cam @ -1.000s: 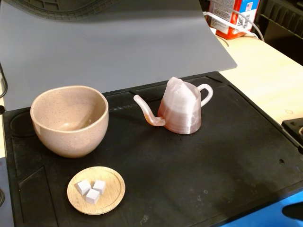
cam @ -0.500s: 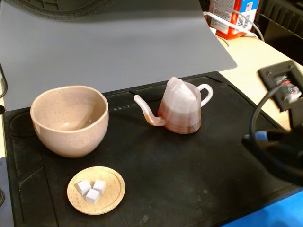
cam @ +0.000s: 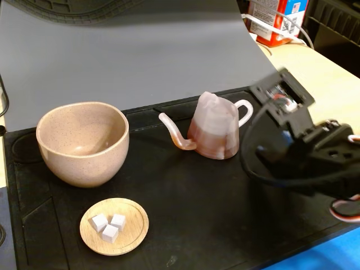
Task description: Pick up a kettle and pour liquid into a cup.
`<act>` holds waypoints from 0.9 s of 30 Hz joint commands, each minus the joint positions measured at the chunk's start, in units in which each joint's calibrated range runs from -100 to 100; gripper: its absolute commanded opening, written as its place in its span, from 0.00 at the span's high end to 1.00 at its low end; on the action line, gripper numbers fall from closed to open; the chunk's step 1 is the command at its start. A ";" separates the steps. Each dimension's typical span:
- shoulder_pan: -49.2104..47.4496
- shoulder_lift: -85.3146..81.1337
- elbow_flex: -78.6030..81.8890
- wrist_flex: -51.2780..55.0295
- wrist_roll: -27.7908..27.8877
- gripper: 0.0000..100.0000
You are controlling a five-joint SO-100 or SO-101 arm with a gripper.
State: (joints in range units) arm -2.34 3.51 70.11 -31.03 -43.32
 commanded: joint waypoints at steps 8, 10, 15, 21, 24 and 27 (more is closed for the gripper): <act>0.71 14.24 -15.93 -9.14 5.35 0.78; 0.71 15.94 -18.75 -9.14 5.40 0.78; 3.14 17.39 -21.47 -9.14 7.08 0.77; 2.69 17.82 -24.37 -8.27 7.08 0.77; 0.86 18.08 -24.37 -8.27 7.14 0.77; 0.33 22.34 -29.91 -9.05 7.14 0.77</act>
State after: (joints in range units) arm -1.44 25.68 42.94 -39.34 -36.35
